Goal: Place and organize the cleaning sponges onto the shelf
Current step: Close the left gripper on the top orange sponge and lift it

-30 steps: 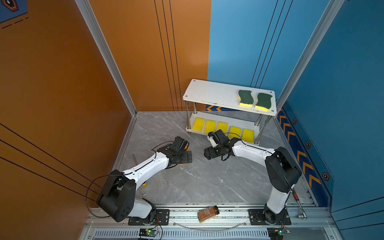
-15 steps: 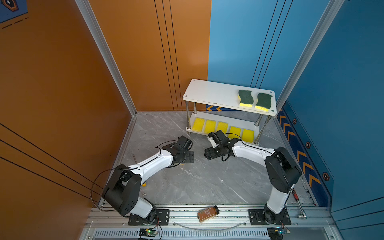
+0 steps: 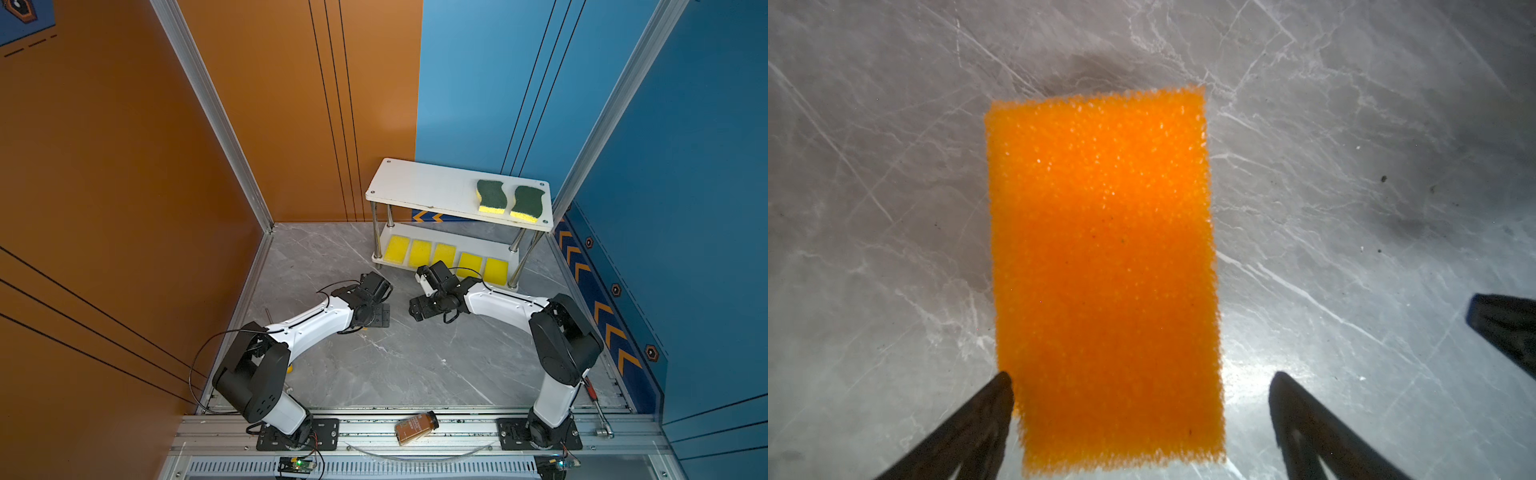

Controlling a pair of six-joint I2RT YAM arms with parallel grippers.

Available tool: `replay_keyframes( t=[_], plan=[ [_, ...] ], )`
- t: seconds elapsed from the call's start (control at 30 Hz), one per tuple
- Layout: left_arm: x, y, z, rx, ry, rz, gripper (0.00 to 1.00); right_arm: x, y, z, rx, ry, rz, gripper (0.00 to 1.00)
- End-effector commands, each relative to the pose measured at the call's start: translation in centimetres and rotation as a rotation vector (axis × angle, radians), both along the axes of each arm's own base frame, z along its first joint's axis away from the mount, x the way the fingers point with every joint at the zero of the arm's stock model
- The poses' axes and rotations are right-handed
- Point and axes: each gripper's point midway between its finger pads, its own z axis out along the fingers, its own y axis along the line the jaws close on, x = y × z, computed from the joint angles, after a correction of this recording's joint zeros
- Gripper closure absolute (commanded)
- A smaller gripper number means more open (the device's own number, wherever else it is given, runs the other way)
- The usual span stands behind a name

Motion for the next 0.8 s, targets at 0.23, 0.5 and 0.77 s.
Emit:
replay_keyframes(
  t=[0.23,0.5,0.77],
  plan=[
    [0.26,0.37,0.11,0.048,-0.002,0.027,0.1,0.03,-0.69,-0.2,-0.017,-0.01,-0.029,0.07],
    [0.2,0.48,-0.25,0.044,0.005,0.056,0.11,0.0,-0.71,-0.25,-0.018,-0.01,-0.03,0.07],
    [0.14,0.5,-0.42,0.045,0.008,0.065,0.22,0.0,-0.7,-0.32,-0.019,-0.009,-0.029,0.08]
  ],
)
